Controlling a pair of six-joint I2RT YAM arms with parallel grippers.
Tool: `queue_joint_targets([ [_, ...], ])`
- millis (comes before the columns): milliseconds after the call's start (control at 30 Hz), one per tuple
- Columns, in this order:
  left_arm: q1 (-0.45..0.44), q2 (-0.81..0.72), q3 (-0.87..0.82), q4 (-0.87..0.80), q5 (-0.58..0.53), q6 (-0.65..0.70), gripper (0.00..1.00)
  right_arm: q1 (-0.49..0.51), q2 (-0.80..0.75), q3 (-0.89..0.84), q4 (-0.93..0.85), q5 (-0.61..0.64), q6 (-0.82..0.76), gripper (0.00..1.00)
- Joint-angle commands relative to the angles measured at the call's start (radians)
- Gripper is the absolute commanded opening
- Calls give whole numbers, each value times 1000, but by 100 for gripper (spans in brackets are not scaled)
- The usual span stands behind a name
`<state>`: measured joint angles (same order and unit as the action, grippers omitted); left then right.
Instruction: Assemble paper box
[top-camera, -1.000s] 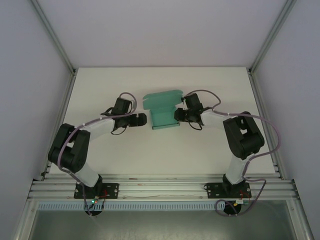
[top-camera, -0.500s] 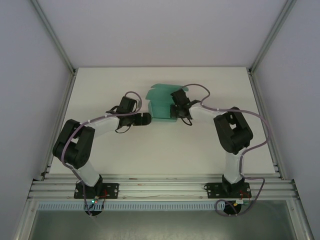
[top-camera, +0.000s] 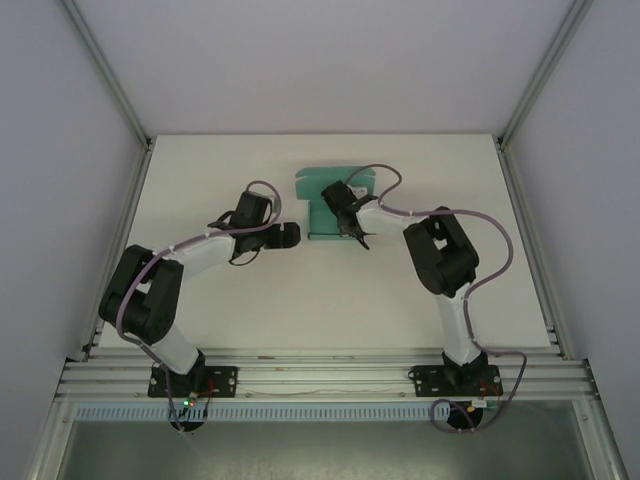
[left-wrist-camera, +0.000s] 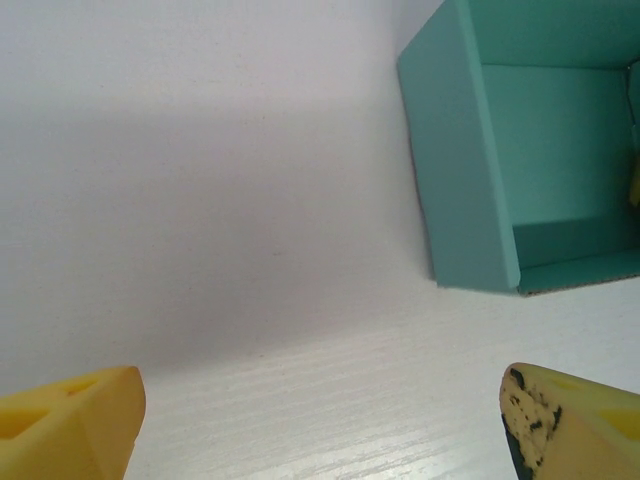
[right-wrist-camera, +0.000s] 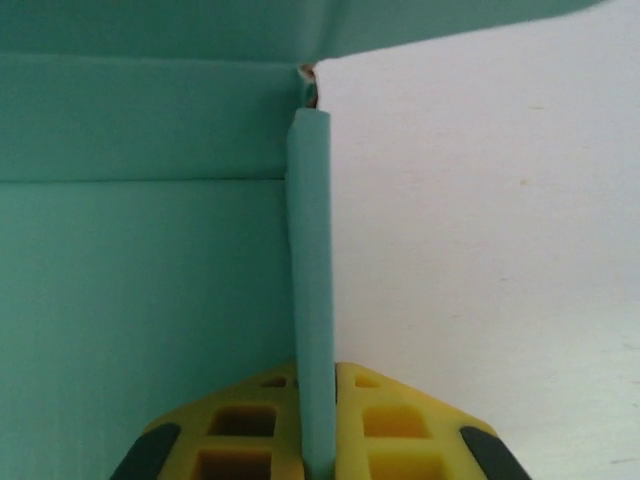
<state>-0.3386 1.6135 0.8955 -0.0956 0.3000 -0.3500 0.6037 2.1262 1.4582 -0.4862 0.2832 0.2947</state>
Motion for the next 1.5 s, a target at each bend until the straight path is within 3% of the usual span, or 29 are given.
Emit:
queue_joint_targets([
  [0,0,-45,-17,-22,-42,4,91,-12,133,-74,-256,21,-9,0],
  [300,0,-96,-26,-39,-74,12,91,36,198,55,-419,222,-11,0],
  [533,0,-113,-30,-51,-86,20,91,45,133,-21,-225,155,-86,0],
  [667,0,-124,-35,-48,-86,19,91,40,-10,-174,7,-13,-160,0],
  [767,-1,-135,-35,-42,-75,14,92,40,-90,-245,121,-63,-188,17],
  [867,-1,-149,-41,-36,-62,12,93,36,-123,-253,140,-59,-184,26],
  [1033,0,-173,-36,-48,-64,21,95,34,-192,-252,148,-41,-127,29],
  [1200,0,-184,-26,-48,-52,37,99,24,-280,-270,173,-62,-101,49],
  [1333,-1,-178,-1,-62,-53,43,100,15,-336,-290,189,-83,-96,57],
  [1467,0,-176,21,-73,-50,60,100,-9,-400,-334,249,-183,-124,63],
])
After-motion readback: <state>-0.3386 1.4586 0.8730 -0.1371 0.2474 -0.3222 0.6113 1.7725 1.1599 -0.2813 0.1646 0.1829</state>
